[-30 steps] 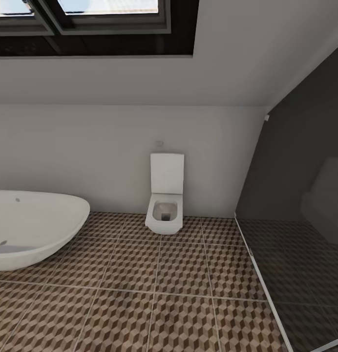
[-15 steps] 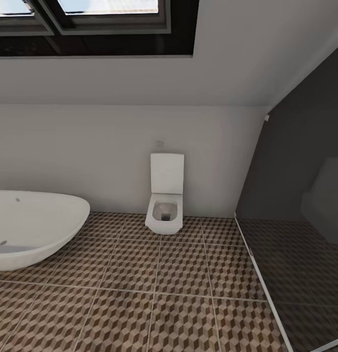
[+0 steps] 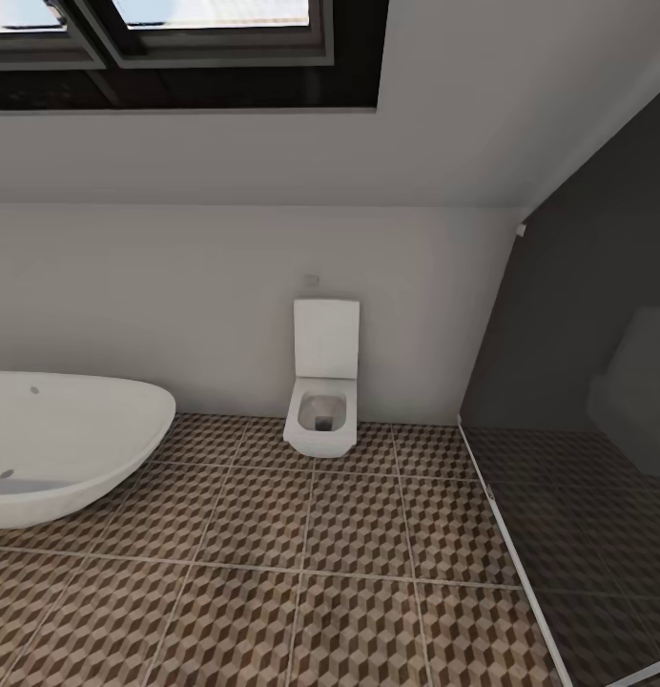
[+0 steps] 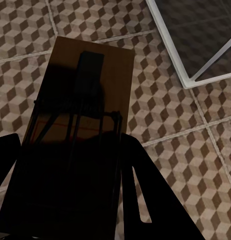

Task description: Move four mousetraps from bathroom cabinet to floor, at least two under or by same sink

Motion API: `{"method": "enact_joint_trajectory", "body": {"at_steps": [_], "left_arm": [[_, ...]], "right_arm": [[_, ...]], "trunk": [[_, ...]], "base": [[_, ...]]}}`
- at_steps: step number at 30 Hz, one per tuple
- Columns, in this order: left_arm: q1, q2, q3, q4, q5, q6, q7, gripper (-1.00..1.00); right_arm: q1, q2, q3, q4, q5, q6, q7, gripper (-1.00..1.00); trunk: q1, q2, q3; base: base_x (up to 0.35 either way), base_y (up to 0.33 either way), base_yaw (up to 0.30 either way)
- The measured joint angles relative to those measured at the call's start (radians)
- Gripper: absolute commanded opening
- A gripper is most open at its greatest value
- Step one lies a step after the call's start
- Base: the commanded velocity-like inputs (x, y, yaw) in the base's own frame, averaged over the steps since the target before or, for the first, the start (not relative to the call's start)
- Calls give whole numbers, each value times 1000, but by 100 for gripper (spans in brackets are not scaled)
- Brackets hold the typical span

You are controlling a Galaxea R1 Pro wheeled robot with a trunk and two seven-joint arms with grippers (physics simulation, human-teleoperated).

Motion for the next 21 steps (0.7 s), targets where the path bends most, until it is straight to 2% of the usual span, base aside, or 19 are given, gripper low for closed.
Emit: {"method": "enact_joint_trajectory", "body": {"at_steps": [21], "left_arm": [[0,0,0,0,0,0,0,-100]], "right_arm": [[0,0,0,0,0,0,0,-100]], "trunk": [[0,0,0]], "base": [[0,0,0]]}}
